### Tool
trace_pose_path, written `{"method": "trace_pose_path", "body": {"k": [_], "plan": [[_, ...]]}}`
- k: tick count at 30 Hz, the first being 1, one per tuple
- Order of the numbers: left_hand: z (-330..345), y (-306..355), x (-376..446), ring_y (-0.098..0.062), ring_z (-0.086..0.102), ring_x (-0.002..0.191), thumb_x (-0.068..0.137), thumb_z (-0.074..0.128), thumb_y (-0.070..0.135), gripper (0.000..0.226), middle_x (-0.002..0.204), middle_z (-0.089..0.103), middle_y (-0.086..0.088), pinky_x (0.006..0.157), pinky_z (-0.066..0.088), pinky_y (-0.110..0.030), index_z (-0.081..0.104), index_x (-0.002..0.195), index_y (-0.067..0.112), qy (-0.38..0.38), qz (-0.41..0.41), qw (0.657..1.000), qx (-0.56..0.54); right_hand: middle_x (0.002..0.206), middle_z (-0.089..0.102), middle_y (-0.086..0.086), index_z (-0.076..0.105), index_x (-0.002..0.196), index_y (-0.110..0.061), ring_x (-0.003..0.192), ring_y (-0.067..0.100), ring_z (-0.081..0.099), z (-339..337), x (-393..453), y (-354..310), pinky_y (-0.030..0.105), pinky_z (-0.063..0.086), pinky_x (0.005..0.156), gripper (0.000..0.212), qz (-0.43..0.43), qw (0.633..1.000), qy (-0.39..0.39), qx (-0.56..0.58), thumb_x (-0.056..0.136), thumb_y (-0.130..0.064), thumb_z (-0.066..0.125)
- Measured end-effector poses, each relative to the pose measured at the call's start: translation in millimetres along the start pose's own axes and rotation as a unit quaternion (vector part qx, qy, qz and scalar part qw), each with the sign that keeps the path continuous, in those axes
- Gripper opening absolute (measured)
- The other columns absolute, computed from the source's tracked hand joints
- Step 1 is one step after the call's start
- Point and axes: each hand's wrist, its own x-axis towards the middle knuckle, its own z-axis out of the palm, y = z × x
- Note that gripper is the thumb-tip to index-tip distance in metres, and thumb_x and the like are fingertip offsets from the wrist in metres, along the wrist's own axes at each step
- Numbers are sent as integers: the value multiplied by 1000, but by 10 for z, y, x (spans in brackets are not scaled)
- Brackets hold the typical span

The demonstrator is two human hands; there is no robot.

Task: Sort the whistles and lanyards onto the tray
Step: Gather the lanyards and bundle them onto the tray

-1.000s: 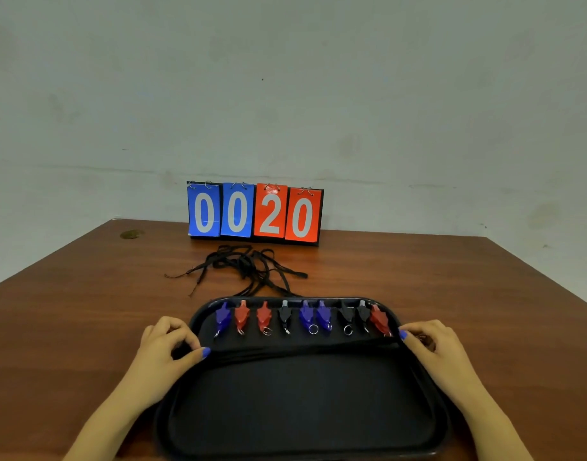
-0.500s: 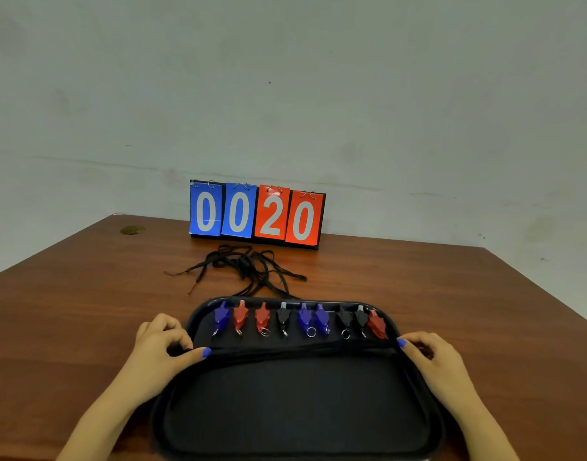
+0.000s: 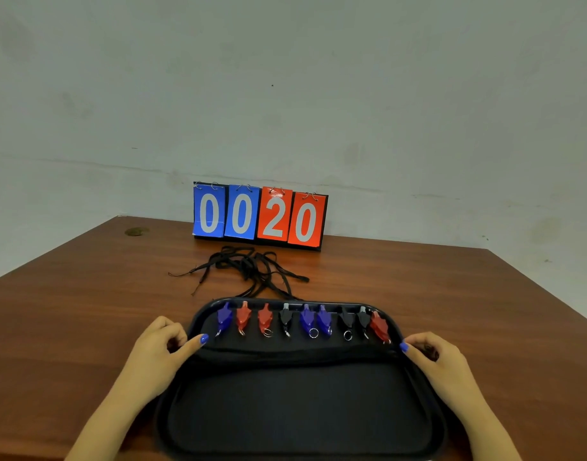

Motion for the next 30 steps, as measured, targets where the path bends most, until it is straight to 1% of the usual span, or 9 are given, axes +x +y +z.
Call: {"method": "trace_pose_path", "body": {"k": [10,13,15,18,21,23,26,28,30], "plan": [[-48,25,-16,-15,59,66,89,56,25,14,69,63,0,56,43,-25,59,77,19,-5,-23,998,-56,89,67,0,66,82,-23,83,13,61,-47,-18,-69,25,45,65,11,11,1000,-8,-24,89,-18,59],[-59,5,-25,-23,60,67,93,47,26,22,71,64,-5,61,46,-34,59,80,14,18,-30,997,-73,107,63,2,61,83,-35,97,19,57,-104,67,-72,35,47,81,8,5,985,24,-173,89,-30,58],[-52,-5,-8,-24,60,67,95,42,25,26,72,63,-7,60,44,-32,59,81,10,45,-34,995,-81,118,61,2,62,98,-35,113,27,51,-137,131,-206,44,42,94,12,-5,964,27,-263,89,-37,55],[-56,6,32,-21,58,66,97,38,22,25,72,60,-4,59,43,-27,58,83,19,67,-58,990,-106,118,60,-2,63,107,-29,116,23,49,-33,190,-720,41,39,99,21,-80,964,-5,-252,89,-36,55],[-62,-19,80,-18,52,61,97,37,21,28,68,59,-8,55,39,-25,57,78,18,82,-87,982,-149,111,58,-12,60,107,-29,105,7,51,374,301,-1377,28,41,97,18,-158,955,-105,-229,90,-33,54],[-64,-42,92,-18,51,60,97,38,20,29,66,58,-8,54,40,-26,59,78,14,89,-103,975,-177,109,58,-12,60,105,-28,99,4,53,771,380,-1791,27,44,95,16,-176,945,-187,-201,90,-33,54],[-72,-56,92,-18,53,60,97,38,19,29,64,57,-7,57,42,-29,60,77,13,97,-113,967,-208,108,63,-1,65,99,-14,93,11,55,1456,544,-2213,29,46,86,24,-169,934,-260,-178,90,-33,56],[-83,-59,96,-16,52,59,97,38,18,30,62,55,-5,56,42,-27,60,76,12,102,-118,962,-225,88,64,10,64,81,-3,83,24,57,1932,672,-2344,34,44,72,38,-148,927,-278,-204,89,-40,55],[-88,-59,101,-15,51,57,97,38,18,31,60,54,-4,54,41,-25,59,75,12,110,-123,958,-233,79,60,9,59,75,-8,83,29,57,2340,813,-2373,33,43,67,44,-129,918,-254,-276,88,-50,51]]}}
